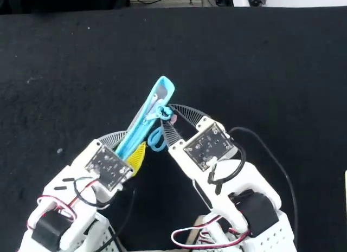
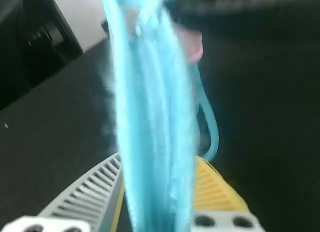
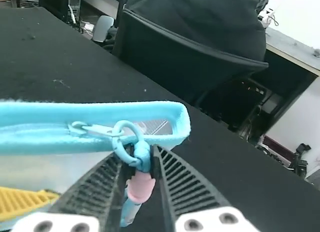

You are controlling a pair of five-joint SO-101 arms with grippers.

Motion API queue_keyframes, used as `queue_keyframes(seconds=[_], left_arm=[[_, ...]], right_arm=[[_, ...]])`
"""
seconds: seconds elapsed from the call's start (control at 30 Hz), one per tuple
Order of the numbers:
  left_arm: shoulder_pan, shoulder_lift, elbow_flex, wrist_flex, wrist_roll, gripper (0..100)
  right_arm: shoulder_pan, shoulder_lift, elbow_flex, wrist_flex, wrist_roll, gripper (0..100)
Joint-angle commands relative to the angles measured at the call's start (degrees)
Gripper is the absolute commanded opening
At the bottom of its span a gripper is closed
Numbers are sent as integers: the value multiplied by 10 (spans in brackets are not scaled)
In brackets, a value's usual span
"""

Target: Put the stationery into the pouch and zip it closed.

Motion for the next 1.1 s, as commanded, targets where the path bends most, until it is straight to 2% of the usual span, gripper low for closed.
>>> queue_keyframes(seconds=[0.0, 0.17, 0.3, 0.4, 0.7, 0.8, 0.93, 1.07], left_arm=[[-2, -5, -58, -3, 1, 152], [-2, -5, -65, 2, 1, 146], [-15, -5, -92, 2, 1, 88], [-29, -5, -93, 3, 1, 84], [-27, -5, -128, 63, 0, 78], [-27, -5, -114, 57, 0, 22], [-27, -5, -85, 48, -1, 30], [-27, -5, -50, 20, -3, 30]], right_arm=[[-8, -2, -3, 2, 4, 11], [-5, -2, -3, 3, 4, 11], [-5, -2, -3, 3, 4, 11], [-5, -2, -3, 3, 4, 11], [-6, -1, -2, 3, 4, 11], [-11, -2, -4, 4, 4, 11], [-58, -1, -16, 58, 5, 15], [-87, 2, -19, 84, 5, 125]])
